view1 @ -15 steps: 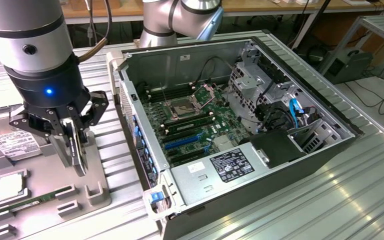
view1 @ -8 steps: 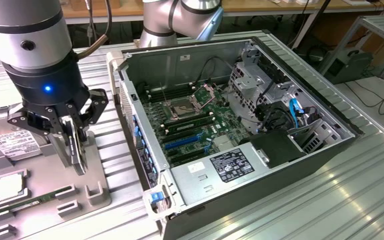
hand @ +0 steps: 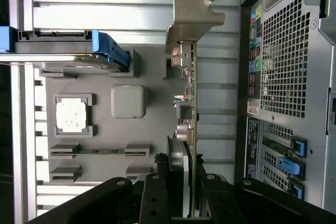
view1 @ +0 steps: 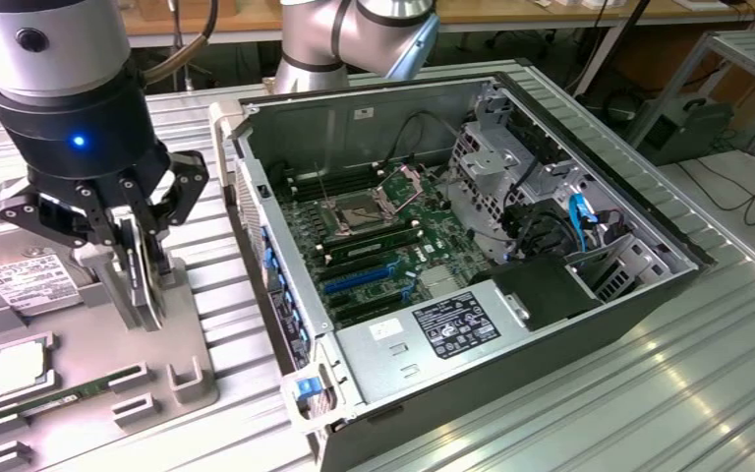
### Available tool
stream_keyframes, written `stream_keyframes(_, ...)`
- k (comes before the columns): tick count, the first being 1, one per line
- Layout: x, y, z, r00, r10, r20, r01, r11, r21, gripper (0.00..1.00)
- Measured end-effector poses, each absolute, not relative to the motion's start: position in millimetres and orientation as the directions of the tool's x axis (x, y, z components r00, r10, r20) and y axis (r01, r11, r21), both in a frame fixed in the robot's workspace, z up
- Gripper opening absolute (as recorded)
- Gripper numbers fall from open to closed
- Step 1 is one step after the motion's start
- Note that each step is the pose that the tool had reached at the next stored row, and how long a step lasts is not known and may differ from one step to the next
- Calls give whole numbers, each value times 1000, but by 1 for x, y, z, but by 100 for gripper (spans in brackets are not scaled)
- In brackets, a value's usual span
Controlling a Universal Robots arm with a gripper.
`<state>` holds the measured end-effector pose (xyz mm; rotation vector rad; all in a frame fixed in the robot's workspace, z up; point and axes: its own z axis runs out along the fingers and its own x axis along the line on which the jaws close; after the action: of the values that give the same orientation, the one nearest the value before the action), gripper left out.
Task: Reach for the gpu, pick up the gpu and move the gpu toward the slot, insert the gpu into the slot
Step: 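Pick up the gpu and move the gpu toward the slot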
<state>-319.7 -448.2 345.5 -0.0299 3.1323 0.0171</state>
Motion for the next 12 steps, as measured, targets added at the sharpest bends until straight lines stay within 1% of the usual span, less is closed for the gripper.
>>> stream_keyframes(12, -320, -448, 357, -1000, -19, -9, -19, 1000, 11, 28)
